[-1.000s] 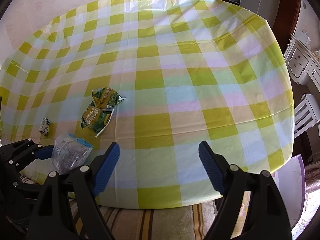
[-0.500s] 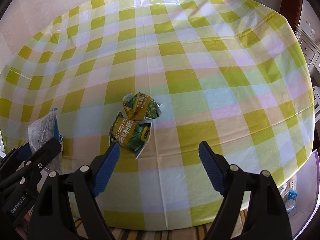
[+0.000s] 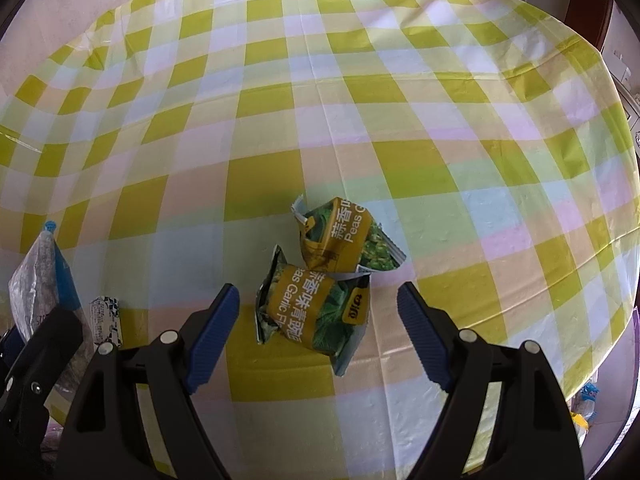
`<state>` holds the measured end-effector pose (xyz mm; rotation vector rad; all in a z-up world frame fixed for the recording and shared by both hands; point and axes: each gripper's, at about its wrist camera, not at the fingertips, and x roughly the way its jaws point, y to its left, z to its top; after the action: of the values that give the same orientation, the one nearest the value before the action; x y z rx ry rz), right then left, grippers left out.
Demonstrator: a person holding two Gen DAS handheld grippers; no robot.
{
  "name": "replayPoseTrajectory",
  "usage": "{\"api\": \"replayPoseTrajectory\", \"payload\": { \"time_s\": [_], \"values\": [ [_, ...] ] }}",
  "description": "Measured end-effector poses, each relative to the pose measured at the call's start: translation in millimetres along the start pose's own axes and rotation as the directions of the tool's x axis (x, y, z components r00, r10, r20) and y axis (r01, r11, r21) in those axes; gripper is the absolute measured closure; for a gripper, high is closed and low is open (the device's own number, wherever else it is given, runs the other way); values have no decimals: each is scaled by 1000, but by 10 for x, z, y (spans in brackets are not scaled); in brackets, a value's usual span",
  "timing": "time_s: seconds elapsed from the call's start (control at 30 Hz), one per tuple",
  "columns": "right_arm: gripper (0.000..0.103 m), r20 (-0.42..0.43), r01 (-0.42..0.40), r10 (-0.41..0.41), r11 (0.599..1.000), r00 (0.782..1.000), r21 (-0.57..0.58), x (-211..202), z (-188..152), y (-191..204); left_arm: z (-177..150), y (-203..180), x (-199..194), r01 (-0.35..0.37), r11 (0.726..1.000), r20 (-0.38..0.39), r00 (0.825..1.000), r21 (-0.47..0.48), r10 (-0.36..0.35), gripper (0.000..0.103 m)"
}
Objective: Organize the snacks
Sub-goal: 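Grasp the clear blue-edged bag with the left gripper while the right grasps a green chip bag, then carry both bags over the white box and open both grippers to drop them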
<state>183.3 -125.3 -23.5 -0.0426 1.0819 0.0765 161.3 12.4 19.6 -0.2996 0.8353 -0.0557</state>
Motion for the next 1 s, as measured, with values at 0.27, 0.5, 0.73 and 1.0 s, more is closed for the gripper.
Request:
{"api": "replayPoseTrajectory", "payload": {
  "time_s": [0.27,0.5,0.73,1.0],
  "values": [
    [49,-10,0,0,1000,1000,-8,42,-36,-9,-10,-7,11,5,1000,-1,1000,1,-5,52],
    [58,-11,-18,18,1000,1000,-7,-16,-83,-63,-36,-84,34,-1,1000,-2,1000,29,1,52],
    [59,-2,-21,21,1000,1000,-19,-171,-187,-151,-53,-160,-7,10,999,1,1000,42,-10,52],
    [59,14,-21,21,1000,1000,-8,-414,-319,-384,-84,-382,-80,40,996,0,999,81,-40,52]
  ]
}}
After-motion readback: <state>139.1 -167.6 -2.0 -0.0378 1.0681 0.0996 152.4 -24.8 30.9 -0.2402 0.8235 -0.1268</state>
